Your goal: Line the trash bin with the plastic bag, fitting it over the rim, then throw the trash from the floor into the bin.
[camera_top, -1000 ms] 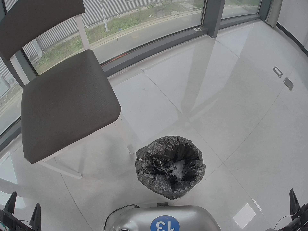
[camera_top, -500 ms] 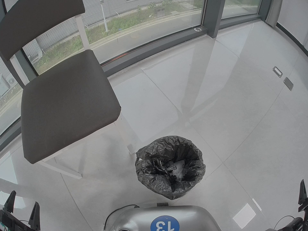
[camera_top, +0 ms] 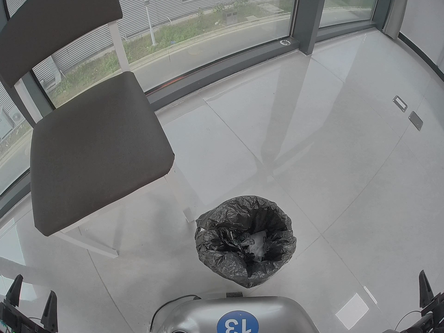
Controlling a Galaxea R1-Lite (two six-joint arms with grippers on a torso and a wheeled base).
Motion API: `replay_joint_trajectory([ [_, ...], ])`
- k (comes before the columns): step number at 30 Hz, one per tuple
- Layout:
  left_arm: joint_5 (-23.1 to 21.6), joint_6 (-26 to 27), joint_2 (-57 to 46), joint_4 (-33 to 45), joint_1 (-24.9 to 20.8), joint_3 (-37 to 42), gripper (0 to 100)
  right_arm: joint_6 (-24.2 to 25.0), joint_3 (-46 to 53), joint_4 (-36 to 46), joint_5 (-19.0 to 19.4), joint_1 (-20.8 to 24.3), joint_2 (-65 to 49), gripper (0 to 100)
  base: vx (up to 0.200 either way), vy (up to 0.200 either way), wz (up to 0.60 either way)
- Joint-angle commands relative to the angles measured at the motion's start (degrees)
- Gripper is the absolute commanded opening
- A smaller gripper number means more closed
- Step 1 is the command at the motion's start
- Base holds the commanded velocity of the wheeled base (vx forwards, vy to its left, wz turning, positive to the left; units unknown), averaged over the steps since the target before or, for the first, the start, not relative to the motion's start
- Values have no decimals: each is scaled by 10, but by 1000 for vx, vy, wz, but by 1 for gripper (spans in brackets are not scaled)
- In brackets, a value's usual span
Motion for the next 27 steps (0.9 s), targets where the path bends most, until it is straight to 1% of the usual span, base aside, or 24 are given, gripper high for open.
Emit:
replay_joint_trajectory([
  [1,0,0,-9,-3,0,4,100,-23,12,4,52,0,-9,100,0,0,0],
  [4,0,0,-9,-3,1,4,100,-38,12,2,59,0,-9,100,0,0,0],
  [6,0,0,-9,-3,1,4,100,-39,12,1,60,0,-9,100,0,0,0],
  [12,0,0,-9,-3,1,4,100,-13,13,1,51,0,-9,100,0,0,0],
  [27,0,0,-9,-3,1,4,100,-16,13,2,47,0,-9,100,0,0,0],
])
